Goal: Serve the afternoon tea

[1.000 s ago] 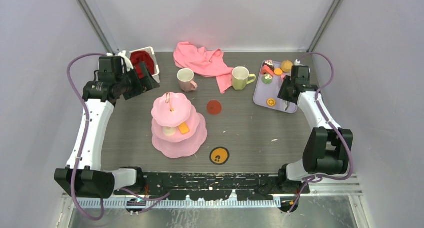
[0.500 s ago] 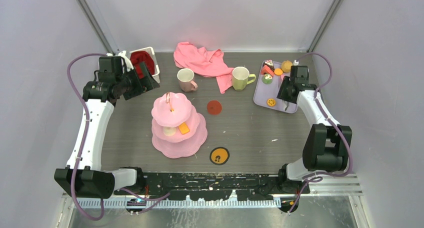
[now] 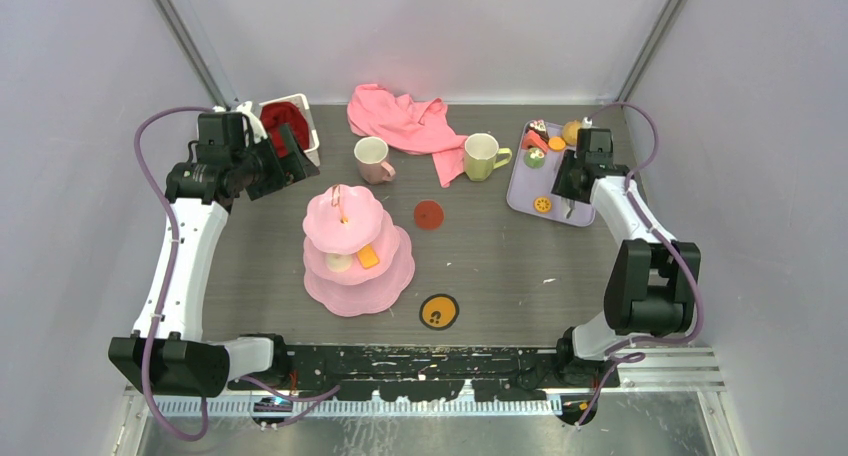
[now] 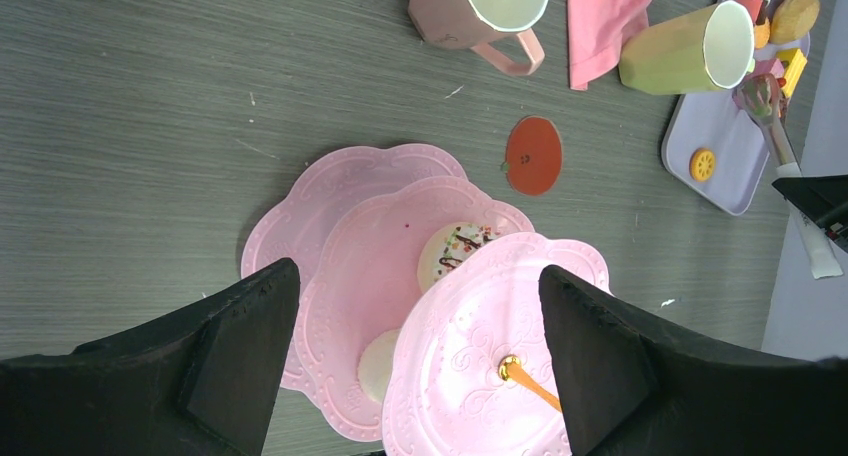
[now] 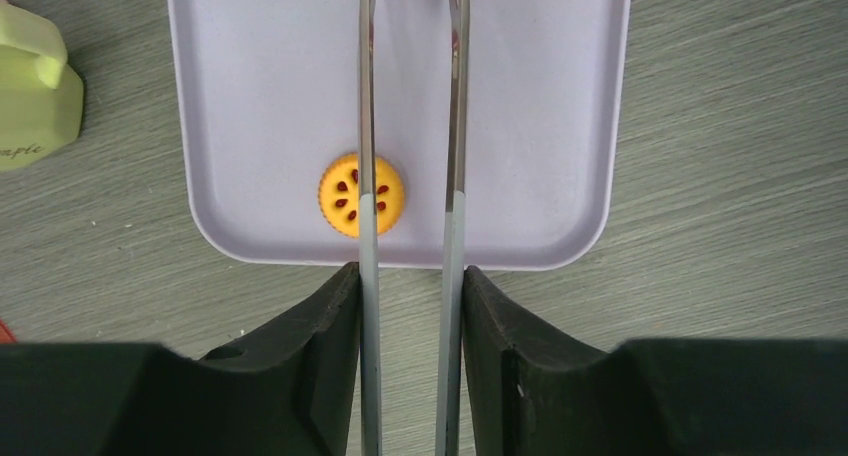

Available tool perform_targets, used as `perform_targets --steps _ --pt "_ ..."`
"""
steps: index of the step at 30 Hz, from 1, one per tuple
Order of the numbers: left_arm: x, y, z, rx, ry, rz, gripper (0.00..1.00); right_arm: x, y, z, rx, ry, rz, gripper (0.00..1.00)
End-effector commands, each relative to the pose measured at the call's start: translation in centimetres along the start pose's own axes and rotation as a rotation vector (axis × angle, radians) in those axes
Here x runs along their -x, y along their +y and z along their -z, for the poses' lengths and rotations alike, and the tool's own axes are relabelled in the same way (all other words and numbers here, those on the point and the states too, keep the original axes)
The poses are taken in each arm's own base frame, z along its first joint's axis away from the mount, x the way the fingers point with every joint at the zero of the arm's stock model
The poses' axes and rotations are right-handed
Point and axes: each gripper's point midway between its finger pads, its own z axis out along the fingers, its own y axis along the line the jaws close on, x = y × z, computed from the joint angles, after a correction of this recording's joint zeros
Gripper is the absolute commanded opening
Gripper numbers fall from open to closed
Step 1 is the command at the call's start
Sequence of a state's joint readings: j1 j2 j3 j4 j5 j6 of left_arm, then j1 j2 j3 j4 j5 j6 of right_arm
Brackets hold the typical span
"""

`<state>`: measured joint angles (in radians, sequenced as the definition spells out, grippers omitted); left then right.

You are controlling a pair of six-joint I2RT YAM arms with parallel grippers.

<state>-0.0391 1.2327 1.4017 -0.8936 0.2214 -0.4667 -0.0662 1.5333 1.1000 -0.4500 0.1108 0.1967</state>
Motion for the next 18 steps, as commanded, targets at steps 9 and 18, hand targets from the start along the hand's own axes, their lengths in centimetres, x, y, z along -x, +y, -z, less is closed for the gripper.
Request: perform_targets --steps 9,18 --pt "1.06 -1.04 1.03 -0.049 -0.057 -0.021 0.89 3.33 0.52 3.39 0.030 -0.151 -0.029 0.01" --pt "0.96 -0.98 1.29 -0.047 -0.059 -0.023 0.89 2.89 0.51 3.04 0.027 -0.132 -0.020 0.12"
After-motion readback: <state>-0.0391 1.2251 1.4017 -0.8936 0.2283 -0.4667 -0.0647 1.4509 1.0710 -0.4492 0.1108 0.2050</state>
